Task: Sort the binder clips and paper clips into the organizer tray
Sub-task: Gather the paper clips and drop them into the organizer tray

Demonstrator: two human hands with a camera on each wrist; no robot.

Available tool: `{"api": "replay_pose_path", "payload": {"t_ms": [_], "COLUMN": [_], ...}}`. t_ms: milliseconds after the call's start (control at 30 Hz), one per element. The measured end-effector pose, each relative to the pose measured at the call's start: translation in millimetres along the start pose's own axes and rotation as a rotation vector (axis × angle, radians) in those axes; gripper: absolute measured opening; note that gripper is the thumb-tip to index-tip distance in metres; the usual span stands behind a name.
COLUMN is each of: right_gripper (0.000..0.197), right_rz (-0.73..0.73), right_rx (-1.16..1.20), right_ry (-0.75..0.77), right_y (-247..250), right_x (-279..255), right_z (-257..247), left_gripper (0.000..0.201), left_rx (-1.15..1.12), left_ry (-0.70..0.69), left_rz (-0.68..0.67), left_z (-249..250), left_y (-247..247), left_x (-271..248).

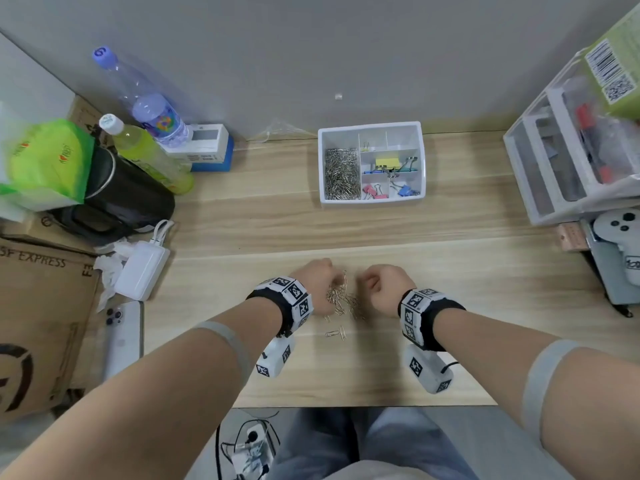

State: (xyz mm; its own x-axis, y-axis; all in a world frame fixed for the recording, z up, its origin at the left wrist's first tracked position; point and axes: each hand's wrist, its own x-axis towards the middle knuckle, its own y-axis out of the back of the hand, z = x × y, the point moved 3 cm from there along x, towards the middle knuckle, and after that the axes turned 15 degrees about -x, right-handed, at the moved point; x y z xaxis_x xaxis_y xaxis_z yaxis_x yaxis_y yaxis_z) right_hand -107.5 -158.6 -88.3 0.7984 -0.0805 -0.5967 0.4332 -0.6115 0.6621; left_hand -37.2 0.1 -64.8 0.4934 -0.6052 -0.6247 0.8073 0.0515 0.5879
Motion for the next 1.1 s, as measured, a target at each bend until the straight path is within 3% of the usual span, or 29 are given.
{"api": "replay_pose_path", "payload": {"t_ms": [133,233,333,467,567,733,900,1000,1100], "right_gripper": [0.055,0.076,0.091,0.076,0.070,0.065,0.102,0.107,0.111], "right_rz": [0.034,-0.095,-0.112,-0.066,-0.052,-0.003,-0.020,0.014,-0.002], "right_rx": [-0.121,-0.294,-0.359,-0.388,-0.354,-0.270,-0.355,-0.384,-0.434], "right_ry": [0.004,0.073,0.149,0.228,0.251,0.226,0.218,0.254,0.275], "right_y": [13,7,-5,-18,-22,-14,-12,-23,-34], "right_x": [-1,-8,-12,-11,-10,-6,-11,-15,-12], "right_z": [15,18,10,-9,-19,-25,-23,-27,-32], "left_gripper": [0.058,0.076,0.088,0.097,0.089,0.058,0.064,0.065,0.053], "left_rx": [0.003,0.031,0.021,0.044,0.058,-0.059,-0.059,-0.023,-0.025], "left_ry": [0.090,0.169,0.180,0.119,0.085,0.071,0.117,0.147,0.160], "left_rz": [0.112,0.097,0.072,0.034,0.068,0.164,0.142,0.121,0.112], "left_z": [-20,-30,-27,-12,-6,-10,-25,-28,-24], "left_y": [8,2,-10,-27,-36,-32,-20,-21,-24], "left_x": [-12,-20,-24,-21,-17,-18,-29,-33,-29]}}
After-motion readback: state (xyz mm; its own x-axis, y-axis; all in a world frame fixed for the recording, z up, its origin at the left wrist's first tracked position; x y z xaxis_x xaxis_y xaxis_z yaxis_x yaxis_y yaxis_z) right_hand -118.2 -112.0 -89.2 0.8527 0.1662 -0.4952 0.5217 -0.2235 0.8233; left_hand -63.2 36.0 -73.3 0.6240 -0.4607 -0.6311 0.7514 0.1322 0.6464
